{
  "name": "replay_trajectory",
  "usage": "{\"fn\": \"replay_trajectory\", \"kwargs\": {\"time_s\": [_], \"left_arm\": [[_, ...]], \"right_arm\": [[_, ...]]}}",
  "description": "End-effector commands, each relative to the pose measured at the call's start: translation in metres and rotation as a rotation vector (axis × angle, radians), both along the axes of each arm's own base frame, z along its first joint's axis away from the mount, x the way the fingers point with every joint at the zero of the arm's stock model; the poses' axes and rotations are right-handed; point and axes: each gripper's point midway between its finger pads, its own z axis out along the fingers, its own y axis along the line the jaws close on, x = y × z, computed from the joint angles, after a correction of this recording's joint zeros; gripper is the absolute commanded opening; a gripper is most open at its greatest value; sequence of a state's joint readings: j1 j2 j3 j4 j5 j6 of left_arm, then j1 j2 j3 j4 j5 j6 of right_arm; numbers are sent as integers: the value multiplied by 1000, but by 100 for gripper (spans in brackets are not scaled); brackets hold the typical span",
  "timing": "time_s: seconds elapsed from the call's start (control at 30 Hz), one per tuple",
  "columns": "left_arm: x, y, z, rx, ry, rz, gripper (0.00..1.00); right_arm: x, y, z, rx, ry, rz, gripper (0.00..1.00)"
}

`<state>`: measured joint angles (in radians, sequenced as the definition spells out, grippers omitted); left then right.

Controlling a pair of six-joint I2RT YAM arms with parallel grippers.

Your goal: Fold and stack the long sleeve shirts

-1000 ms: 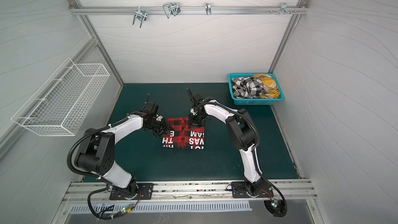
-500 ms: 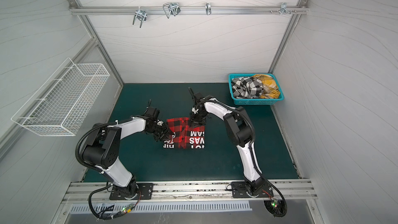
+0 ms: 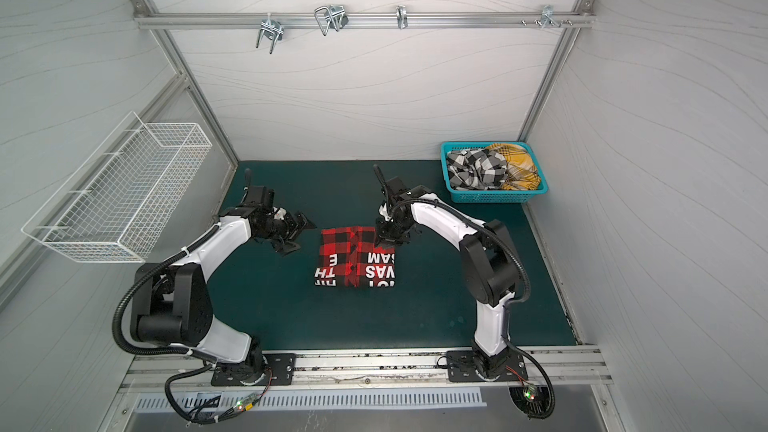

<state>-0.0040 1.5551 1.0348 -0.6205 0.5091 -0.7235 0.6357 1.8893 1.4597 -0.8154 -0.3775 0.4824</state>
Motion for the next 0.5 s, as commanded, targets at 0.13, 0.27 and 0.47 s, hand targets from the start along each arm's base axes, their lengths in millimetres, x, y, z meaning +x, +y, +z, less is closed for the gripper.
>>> {"fn": "replay_trajectory", "kwargs": {"time_s": [0.13, 0.27, 0.47], "left_arm": [[-21, -6, -42, -33, 109, -27, 87], [-27, -9, -58, -44, 119, -9, 88], [-23, -27, -79, -47, 67, -28, 89]], "right_arm": [[4, 3, -35, -42, 66, -7, 26], [20, -9, -57, -89, 98, -47, 25], [35, -25, -68, -126, 110, -78, 25]]}}
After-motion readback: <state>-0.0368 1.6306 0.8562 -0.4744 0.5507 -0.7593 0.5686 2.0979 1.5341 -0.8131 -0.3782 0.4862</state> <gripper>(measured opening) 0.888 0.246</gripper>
